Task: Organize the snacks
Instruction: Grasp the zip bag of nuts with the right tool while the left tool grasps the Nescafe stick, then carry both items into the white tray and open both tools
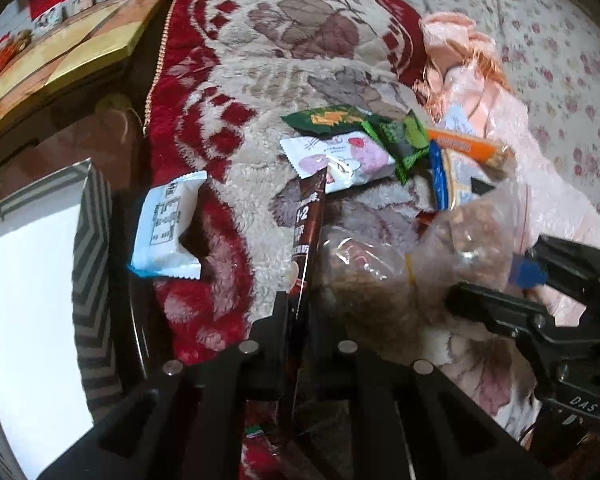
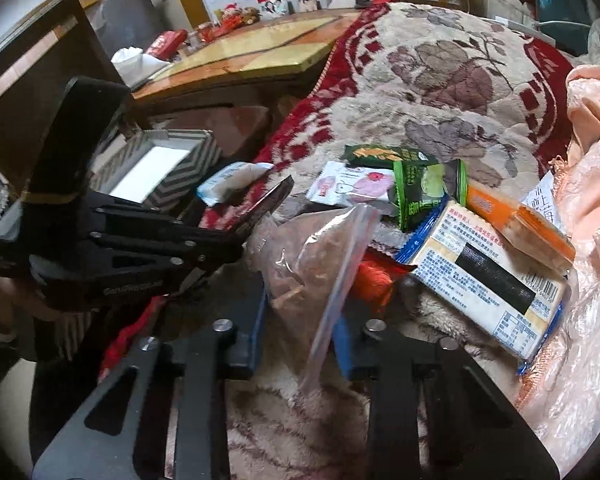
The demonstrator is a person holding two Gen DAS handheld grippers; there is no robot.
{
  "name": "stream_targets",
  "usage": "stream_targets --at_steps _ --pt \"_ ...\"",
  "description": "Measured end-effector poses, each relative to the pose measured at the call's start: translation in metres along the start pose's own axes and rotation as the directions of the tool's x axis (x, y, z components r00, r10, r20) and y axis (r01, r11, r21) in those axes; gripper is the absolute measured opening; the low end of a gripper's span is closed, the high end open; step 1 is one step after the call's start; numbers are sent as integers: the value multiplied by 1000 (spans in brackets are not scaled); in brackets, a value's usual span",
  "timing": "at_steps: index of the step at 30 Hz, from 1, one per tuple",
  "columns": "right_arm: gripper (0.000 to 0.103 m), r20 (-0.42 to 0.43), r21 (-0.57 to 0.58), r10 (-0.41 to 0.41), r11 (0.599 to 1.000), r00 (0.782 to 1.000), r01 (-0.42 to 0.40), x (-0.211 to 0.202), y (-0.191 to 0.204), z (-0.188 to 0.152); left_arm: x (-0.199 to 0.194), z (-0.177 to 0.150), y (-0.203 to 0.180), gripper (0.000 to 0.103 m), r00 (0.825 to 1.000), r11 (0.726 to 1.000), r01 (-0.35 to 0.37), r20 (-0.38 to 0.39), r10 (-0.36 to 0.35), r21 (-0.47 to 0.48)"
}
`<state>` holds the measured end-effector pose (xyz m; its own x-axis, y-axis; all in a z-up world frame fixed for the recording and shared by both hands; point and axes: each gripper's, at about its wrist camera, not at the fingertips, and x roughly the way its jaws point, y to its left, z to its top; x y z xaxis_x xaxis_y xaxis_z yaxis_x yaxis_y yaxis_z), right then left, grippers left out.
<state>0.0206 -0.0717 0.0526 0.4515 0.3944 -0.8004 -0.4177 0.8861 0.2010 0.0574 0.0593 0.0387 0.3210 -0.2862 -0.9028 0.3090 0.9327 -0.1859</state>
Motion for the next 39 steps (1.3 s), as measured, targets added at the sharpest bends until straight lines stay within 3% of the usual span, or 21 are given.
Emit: stream_targets --at_steps 7,13,22,39 --pt "24 37 -2 20 1000 999 -19 -29 -1 0 -31 0 -6 10 997 999 22 72 -20 -31" --pt "24 88 -23 16 1000 996 -14 -53 5 9 -55 -6 -10 10 992 998 -37 120 44 -58" --pt "24 116 -74 34 997 993 -25 -68 29 14 -84 -21 -7 10 968 980 -165 172 183 -113" --pt "24 105 -181 107 980 989 -87 -61 89 31 -128 -53 44 10 933 938 -241 206 294 -250"
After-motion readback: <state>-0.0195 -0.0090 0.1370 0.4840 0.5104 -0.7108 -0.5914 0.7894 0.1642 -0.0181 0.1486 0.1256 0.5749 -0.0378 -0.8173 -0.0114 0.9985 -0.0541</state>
